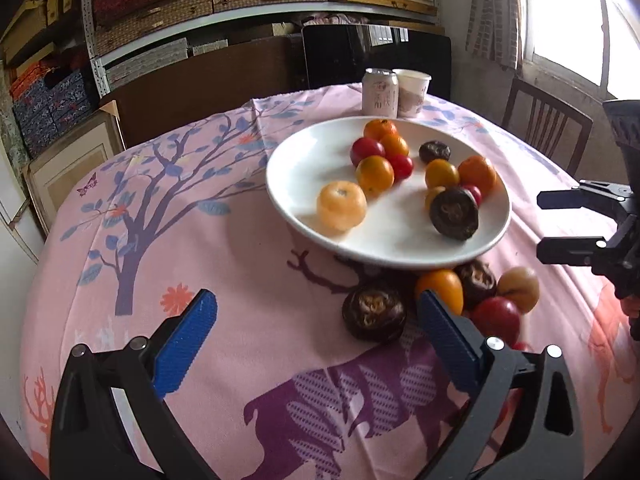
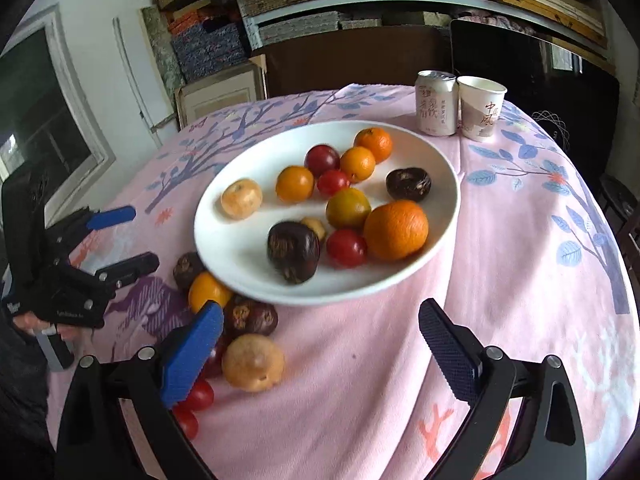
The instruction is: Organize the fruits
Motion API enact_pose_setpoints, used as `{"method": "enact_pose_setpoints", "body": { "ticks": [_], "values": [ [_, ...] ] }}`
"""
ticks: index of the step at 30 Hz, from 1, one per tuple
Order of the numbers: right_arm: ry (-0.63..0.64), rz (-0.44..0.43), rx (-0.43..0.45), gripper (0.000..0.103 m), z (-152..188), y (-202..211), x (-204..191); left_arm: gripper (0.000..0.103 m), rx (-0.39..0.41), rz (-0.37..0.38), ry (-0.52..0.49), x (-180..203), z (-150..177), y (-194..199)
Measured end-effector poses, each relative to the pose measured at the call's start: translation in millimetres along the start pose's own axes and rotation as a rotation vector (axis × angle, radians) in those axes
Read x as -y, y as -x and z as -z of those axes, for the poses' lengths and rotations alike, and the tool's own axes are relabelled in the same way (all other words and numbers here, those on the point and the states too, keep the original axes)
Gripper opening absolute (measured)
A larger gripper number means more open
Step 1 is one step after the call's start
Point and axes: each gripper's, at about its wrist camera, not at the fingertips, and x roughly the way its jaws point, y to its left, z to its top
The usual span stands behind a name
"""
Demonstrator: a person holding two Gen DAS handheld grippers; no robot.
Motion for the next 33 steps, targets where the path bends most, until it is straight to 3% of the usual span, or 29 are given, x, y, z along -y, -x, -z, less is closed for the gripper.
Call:
{"method": "enact_pose_setpoints", "body": {
  "ticks": [5, 10, 11, 12, 13, 14, 15, 16, 17, 19, 25, 30, 33],
  "values": [
    [0.199, 0.039, -0.051, 0.099, 20, -11, -35, 0.099, -0.043, 0.06, -0.093, 8, 11, -20],
    [0.183, -0.018, -0.013, 0.098, 23, -16, -38, 0.098, -0.119, 0.079, -0.127, 16, 11, -43],
    [0.176, -0.057, -0.005, 0.09, 25, -15, -39, 0.095, -0.114, 0.094, -0.129, 16, 10, -42],
    [0.162, -0.108, -0.008, 0.072, 26, -14, -39, 0.091, -0.113, 0.117, -0.144, 20, 11, -42],
    [0.143, -0.15, -0.016, 0.063, 27, -12, -41, 0.075, -0.108, 0.147, -0.151, 22, 12, -40],
    [0.137, -0.133, -0.014, 0.055, 28, -10, -43, 0.061, -0.104, 0.18, -0.15, 24, 15, -36],
    [0.146, -0.108, -0.008, 0.051, 31, -8, -46, 0.056, -0.094, 0.176, -0.158, 28, 17, -33],
    [0.156, -0.079, -0.012, 0.043, 33, -6, -47, 0.043, -0.089, 0.168, -0.165, 32, 18, -30],
    [0.14, -0.09, -0.005, 0.04, 35, -3, -46, 0.041, -0.085, 0.156, -0.163, 35, 19, -28],
    [0.076, -0.148, -0.019, 0.04, 38, 0, -39, 0.041, -0.091, 0.147, -0.13, 36, 20, -27],
    [0.072, -0.071, 0.051, 0.04, 35, 21, -28, 0.04, -0.017, 0.161, -0.122, 37, 10, 2],
    [0.06, -0.032, 0.107, 0.04, 9, 30, -21, 0.027, 0.053, 0.178, -0.081, 31, -9, 21],
    [0.049, -0.039, 0.128, 0.04, -1, 31, -19, 0.023, 0.027, 0.177, -0.086, 32, -9, 14]
  ]
}}
